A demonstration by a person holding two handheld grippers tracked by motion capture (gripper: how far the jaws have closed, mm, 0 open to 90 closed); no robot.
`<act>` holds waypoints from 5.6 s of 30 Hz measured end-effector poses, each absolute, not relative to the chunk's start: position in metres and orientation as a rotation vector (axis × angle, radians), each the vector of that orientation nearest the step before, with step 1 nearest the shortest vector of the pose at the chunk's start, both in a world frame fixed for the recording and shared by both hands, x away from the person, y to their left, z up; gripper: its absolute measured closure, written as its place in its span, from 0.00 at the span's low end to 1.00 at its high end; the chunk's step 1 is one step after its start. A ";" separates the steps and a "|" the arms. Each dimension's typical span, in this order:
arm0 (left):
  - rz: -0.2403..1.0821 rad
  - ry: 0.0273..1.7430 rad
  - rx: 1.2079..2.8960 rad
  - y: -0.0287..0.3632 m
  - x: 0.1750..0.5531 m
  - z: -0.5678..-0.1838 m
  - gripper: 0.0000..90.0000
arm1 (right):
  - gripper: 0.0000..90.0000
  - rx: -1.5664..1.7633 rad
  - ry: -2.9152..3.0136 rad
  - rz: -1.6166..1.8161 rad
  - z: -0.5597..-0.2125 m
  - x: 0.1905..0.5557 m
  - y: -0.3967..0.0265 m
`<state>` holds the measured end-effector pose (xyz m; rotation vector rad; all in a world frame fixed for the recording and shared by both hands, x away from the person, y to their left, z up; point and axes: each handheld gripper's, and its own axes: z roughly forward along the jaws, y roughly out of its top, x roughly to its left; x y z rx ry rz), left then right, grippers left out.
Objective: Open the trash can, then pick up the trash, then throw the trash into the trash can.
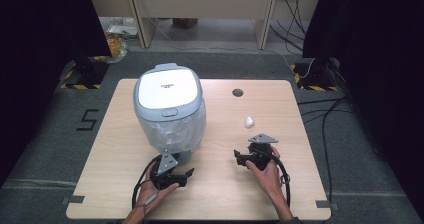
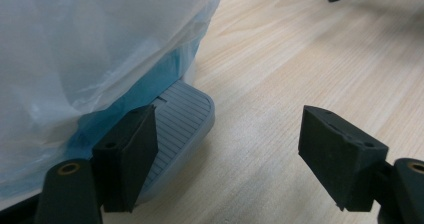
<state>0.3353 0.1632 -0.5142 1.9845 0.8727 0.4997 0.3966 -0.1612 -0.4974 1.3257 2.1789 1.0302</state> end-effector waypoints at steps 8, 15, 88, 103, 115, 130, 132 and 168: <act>0.519 0.839 2.032 0.164 0.336 -0.514 0.32 | 0.20 1.342 2.160 1.032 -0.497 0.398 -0.170; 0.490 0.842 2.041 0.166 0.338 -0.514 0.34 | 0.21 1.351 2.156 1.037 -0.496 0.400 -0.174; 0.414 0.837 2.046 0.171 0.343 -0.520 0.36 | 0.62 1.361 2.066 0.946 -0.498 0.508 -0.169; 0.413 0.837 2.046 0.171 0.343 -0.520 0.36 | 0.62 1.273 2.044 1.079 -0.437 0.483 -0.171; 0.422 0.835 2.046 0.170 0.342 -0.520 0.36 | 0.62 1.188 2.029 1.179 -0.385 0.470 -0.165; 0.425 0.833 2.052 0.170 0.342 -0.520 0.36 | 0.62 1.070 2.042 1.260 -0.339 0.461 -0.139; 0.425 0.833 2.052 0.170 0.342 -0.520 0.36 | 0.62 1.054 2.045 1.261 -0.335 0.460 -0.135; 0.426 0.826 2.060 0.170 0.340 -0.520 0.37 | 0.62 0.815 2.113 1.387 -0.273 0.440 -0.060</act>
